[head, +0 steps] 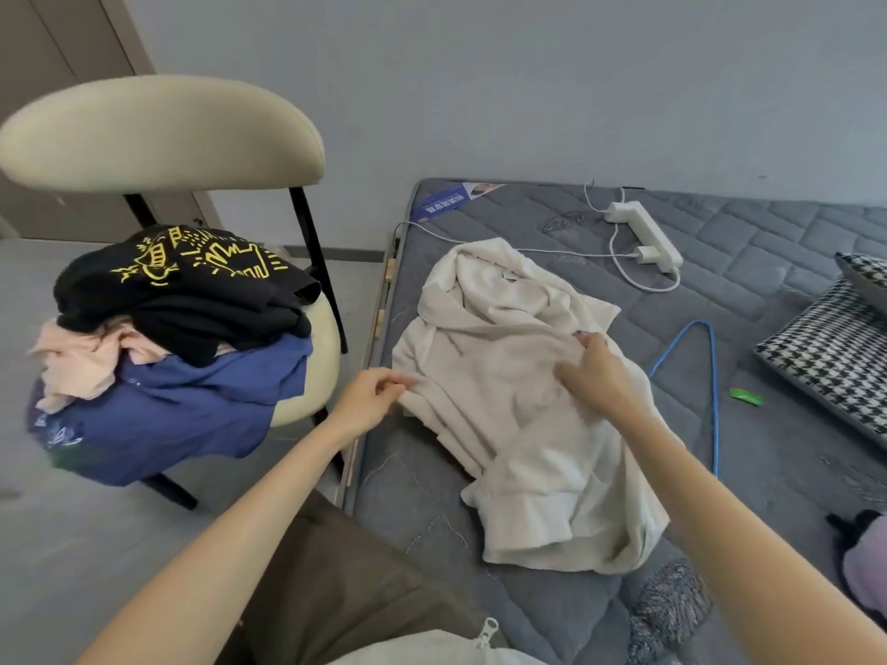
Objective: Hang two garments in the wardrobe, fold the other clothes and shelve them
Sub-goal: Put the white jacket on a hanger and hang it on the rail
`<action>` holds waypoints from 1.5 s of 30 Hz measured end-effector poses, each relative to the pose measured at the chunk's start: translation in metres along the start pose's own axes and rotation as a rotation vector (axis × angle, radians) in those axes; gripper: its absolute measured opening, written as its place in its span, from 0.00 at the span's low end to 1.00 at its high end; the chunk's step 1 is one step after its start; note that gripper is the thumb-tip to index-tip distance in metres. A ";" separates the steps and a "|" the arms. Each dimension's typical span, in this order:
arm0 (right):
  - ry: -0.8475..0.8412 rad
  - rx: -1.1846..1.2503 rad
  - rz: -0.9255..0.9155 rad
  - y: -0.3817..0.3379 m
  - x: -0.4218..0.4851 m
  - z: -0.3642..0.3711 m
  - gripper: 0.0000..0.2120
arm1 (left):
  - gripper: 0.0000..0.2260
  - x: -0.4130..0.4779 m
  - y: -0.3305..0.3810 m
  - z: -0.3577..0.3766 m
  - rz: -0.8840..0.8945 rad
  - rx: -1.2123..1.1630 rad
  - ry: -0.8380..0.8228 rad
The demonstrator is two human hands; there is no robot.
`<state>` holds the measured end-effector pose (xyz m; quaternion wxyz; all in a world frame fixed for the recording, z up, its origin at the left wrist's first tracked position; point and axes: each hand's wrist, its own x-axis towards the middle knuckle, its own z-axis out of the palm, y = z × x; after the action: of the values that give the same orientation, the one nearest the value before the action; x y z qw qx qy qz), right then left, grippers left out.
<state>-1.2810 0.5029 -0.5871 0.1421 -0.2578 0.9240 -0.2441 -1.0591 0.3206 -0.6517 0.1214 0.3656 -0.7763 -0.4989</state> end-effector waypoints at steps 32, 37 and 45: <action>-0.495 0.391 -0.239 -0.006 -0.017 0.032 0.13 | 0.14 0.038 0.039 0.052 -0.534 -0.824 -0.067; -0.548 -0.021 -0.235 -0.006 -0.016 0.061 0.28 | 0.12 0.046 0.035 0.017 -0.375 -0.775 0.100; -0.368 -0.284 -0.224 -0.019 -0.011 0.077 0.07 | 0.09 0.064 0.059 -0.076 0.186 0.054 0.405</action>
<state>-1.2344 0.4656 -0.6409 0.2423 -0.4160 0.8733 -0.0749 -1.0885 0.2381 -0.5759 0.3106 0.3883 -0.7796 -0.3808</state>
